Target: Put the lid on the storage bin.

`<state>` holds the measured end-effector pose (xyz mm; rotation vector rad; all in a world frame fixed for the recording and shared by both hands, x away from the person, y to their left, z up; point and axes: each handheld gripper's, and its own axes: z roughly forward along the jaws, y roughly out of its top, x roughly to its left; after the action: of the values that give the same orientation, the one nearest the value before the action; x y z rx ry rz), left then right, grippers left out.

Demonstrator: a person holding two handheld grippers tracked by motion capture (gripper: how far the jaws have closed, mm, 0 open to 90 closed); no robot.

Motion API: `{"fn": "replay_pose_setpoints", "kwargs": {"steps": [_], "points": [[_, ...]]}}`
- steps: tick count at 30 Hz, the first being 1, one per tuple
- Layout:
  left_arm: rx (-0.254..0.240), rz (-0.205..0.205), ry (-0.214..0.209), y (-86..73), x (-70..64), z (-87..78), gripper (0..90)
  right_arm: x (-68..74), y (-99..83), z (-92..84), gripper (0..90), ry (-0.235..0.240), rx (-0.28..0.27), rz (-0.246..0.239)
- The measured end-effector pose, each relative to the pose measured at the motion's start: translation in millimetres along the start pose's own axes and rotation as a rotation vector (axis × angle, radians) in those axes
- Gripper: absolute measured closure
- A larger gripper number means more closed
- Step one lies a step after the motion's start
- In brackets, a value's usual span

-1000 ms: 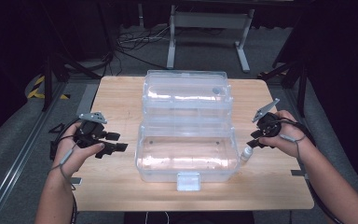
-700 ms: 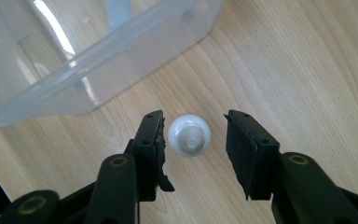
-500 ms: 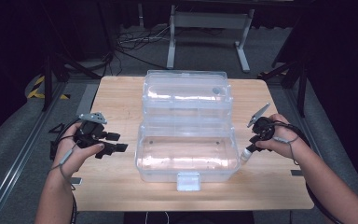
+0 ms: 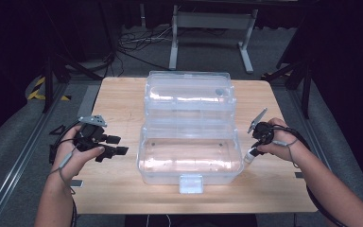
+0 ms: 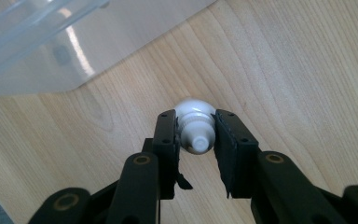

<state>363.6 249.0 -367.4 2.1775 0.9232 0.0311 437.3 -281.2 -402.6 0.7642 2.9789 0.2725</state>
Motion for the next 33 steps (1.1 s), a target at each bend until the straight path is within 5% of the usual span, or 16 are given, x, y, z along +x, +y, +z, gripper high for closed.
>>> {"fn": "replay_pose_setpoints", "kwargs": {"steps": [7,23,33], "points": [[0.0,0.0,-0.002,-0.4,0.8,-1.0,41.3,3.6,2.6,-3.3,71.3,-0.023,0.008,-0.039],[0.0,-0.001,-0.005,0.7,2.9,0.7,41.4,13.7,5.8,-42.5,71.3,-0.035,-0.003,-0.121],[0.005,-0.002,-0.006,0.4,3.5,1.1,41.3,23.1,10.6,-63.1,71.3,-0.025,0.0,-0.214]]}}
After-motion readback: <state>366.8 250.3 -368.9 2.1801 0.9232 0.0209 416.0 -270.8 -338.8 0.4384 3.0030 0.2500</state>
